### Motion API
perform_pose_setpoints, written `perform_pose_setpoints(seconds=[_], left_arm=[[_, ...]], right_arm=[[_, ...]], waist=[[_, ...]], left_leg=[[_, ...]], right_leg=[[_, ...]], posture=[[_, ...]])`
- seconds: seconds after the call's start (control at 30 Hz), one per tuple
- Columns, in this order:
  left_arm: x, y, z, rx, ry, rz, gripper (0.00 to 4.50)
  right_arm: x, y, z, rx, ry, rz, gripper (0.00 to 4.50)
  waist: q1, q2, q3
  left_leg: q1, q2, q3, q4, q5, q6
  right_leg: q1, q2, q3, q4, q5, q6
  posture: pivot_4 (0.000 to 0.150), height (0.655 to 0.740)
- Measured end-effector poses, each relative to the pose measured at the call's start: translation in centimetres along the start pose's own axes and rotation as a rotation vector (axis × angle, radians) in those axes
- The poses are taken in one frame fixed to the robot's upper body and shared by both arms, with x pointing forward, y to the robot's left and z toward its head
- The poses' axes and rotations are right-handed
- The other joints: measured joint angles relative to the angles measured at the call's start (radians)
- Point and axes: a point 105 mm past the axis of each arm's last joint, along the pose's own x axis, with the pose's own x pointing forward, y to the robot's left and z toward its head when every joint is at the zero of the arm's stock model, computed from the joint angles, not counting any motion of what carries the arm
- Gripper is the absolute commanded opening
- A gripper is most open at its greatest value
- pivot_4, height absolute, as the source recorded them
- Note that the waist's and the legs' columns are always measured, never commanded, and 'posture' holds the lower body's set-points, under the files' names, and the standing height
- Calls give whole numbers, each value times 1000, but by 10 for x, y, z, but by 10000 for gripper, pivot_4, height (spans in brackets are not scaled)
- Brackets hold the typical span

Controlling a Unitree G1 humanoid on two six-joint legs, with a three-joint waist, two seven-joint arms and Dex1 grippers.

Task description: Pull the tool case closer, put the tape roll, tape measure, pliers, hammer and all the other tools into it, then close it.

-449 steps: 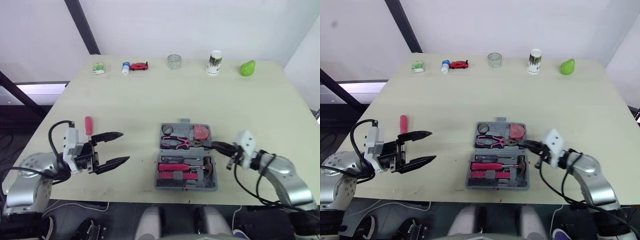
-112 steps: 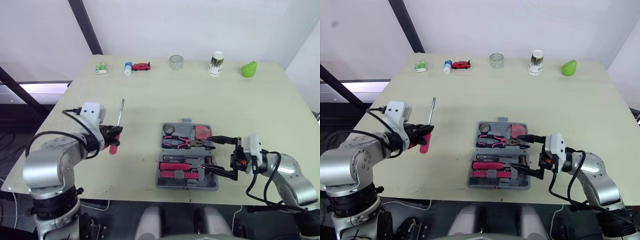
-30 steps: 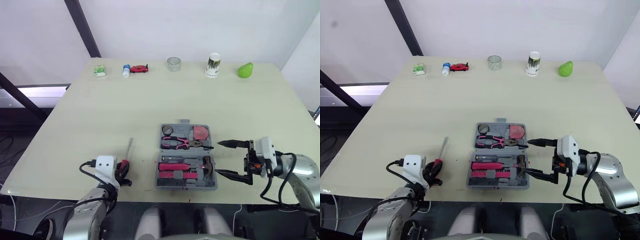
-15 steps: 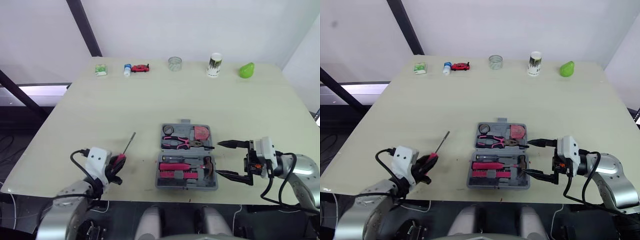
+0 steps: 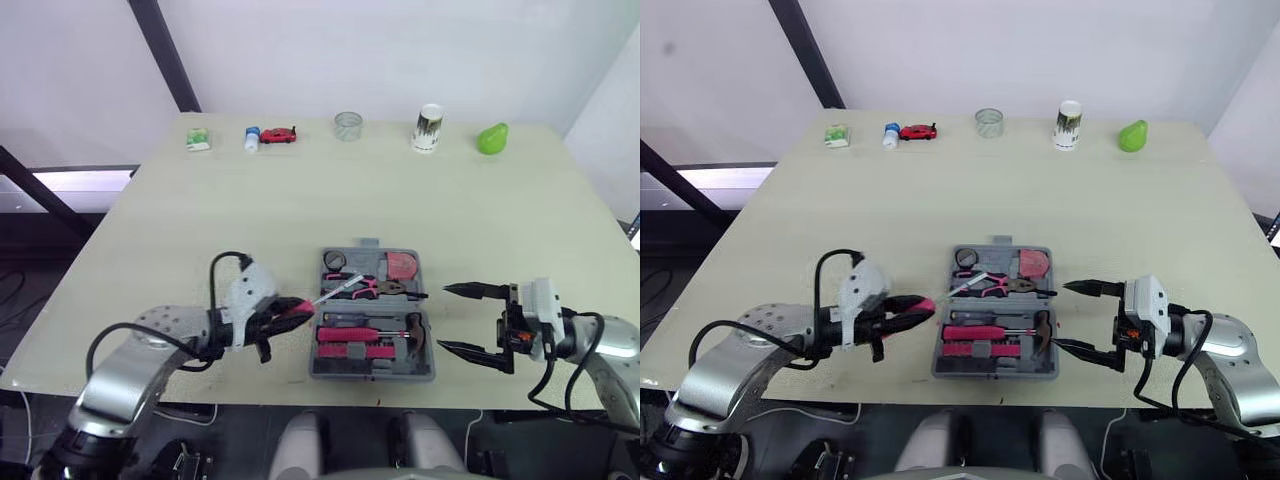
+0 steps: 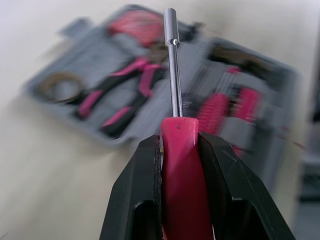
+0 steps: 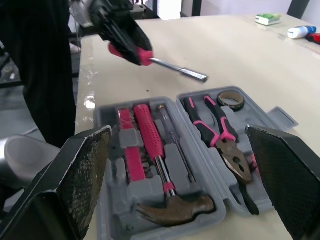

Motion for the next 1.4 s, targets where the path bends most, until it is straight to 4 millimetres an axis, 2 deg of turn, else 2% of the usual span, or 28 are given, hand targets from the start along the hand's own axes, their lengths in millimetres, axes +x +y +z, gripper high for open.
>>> perform_pose_setpoints(seconds=[0.27,0.4,0.5,0.57,0.73,0.97,1.2,1.4], left_arm=[[34,-21,9,154,58,-220,6263],[41,-28,5,185,95,-280,6263],[54,-38,1,216,136,-336,6263],[58,-39,1,225,150,-336,6263],[64,-33,0,216,214,-324,6263],[75,-44,-7,170,254,-372,6263],[81,-47,-6,146,278,-383,6263],[87,-51,-7,117,288,-395,6263]], right_arm=[[-19,14,-11,52,69,-15,45000],[-28,15,-11,51,89,-20,45000],[-29,14,-10,45,94,-18,45000],[-28,14,-9,40,90,-21,45000],[-27,14,-9,39,89,-33,45000],[-32,19,-9,52,111,-28,45000],[-43,25,-10,73,146,-8,45000],[-42,25,-10,68,146,-5,45000]], waist=[[18,1,1],[19,1,1],[22,1,1],[23,1,1],[22,1,1],[23,1,1],[23,1,1],[23,1,1]], left_leg=[[-1,-1,1,0,0,0],[0,0,0,0,0,0],[0,0,1,0,0,0],[-1,0,0,0,0,0],[-1,0,0,0,0,0],[-1,0,0,1,0,0],[-1,0,0,1,0,0],[-1,0,-1,1,0,0]], right_leg=[[0,1,1,-1,0,1],[0,2,1,-1,0,1],[0,2,1,-1,0,1],[0,2,1,-1,0,1],[0,2,1,-1,0,1],[0,2,1,-1,0,1],[0,2,1,-1,0,1],[0,2,1,-1,0,1]], posture=[[1500,7400],[1500,7400],[1500,7400],[1500,7400],[1500,7400],[1500,7400],[1500,7400],[1500,7400]])
